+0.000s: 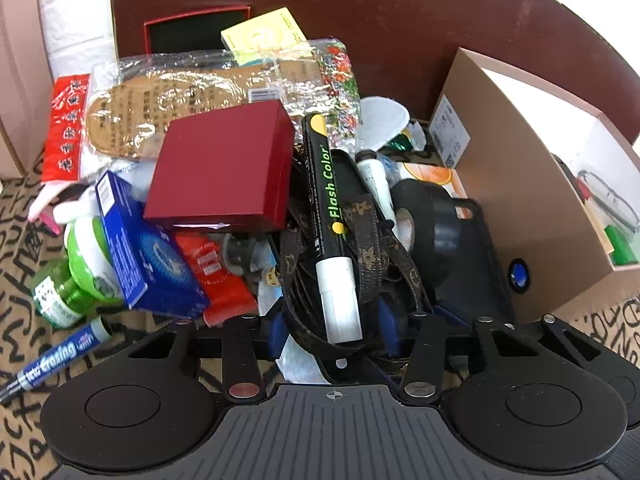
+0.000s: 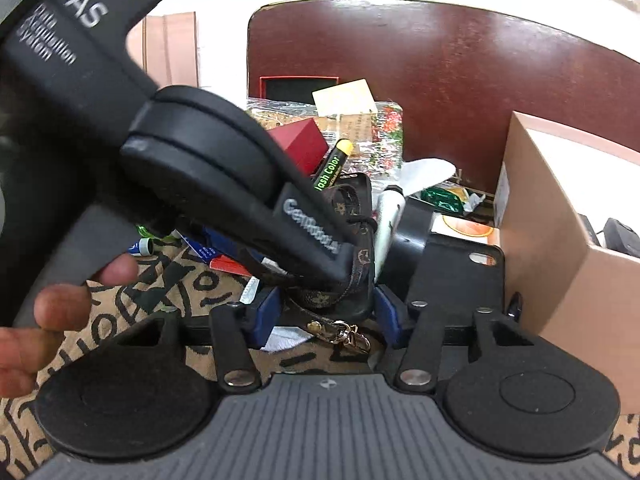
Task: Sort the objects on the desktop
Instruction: 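Grasp the brown patterned lanyard with the right tool while the left tool reaches the Flash Color marker, then lift the lanyard with the right tool while the left tool grasps the yellow-black marker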
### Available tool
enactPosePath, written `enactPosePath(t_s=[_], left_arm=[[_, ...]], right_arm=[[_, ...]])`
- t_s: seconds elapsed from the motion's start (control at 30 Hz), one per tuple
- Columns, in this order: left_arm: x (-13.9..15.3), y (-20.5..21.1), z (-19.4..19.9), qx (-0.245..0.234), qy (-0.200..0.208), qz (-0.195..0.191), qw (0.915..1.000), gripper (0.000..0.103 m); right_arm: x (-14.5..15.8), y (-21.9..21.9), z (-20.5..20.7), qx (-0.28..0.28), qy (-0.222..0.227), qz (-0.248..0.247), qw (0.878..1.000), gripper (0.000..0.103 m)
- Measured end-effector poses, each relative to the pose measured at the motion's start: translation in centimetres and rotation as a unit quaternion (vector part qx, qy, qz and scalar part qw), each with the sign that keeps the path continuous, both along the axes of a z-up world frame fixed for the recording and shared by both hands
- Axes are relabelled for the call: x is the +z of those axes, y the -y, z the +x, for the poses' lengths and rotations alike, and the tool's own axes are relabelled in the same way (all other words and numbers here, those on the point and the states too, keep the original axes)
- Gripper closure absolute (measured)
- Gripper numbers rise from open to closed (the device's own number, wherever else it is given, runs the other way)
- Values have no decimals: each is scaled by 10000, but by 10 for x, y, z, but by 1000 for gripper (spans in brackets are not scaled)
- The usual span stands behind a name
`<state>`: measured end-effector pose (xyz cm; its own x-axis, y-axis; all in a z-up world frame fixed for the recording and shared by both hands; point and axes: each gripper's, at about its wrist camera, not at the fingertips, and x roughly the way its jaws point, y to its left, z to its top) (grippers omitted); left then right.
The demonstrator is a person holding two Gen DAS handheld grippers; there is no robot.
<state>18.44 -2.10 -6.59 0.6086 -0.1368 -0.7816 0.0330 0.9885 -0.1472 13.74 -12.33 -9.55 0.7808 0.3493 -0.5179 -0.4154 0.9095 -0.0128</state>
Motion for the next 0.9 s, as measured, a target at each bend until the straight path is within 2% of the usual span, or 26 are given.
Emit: enactPosePath(t_s=[0.23, 0.33, 0.47, 0.63, 0.67, 0.77, 0.83, 0.9], left_arm=[[4, 5, -27, -98, -7, -101, 9999, 59], [4, 3, -36, -102, -77, -340, 9993, 60], [6, -6, -57, -132, -117, -847, 9963, 59], [2, -10, -89, -171, -257, -1099, 9935, 48], [2, -9, -96, -223, -244, -1098, 9934, 39], [5, -6, -119, -268, -82, -818, 9963, 27], [8, -6, -129, -280, 16, -685, 9973, 21], [8, -6, -136, -356, 35, -665, 9971, 20]], right_arm=[[5, 9, -26, 17, -91, 140, 9999, 47], [8, 15, -40, -18, -63, 184, 9998, 48], [12, 18, -62, 29, 55, 37, 10000, 49], [7, 32, -96, 49, -113, 99, 9999, 52], [6, 34, -102, 24, -139, 108, 9998, 52], [6, 39, -125, 14, -218, 200, 9996, 54], [5, 42, -138, -12, -271, 170, 9995, 71], [2, 48, -146, -38, -369, 165, 9992, 71]])
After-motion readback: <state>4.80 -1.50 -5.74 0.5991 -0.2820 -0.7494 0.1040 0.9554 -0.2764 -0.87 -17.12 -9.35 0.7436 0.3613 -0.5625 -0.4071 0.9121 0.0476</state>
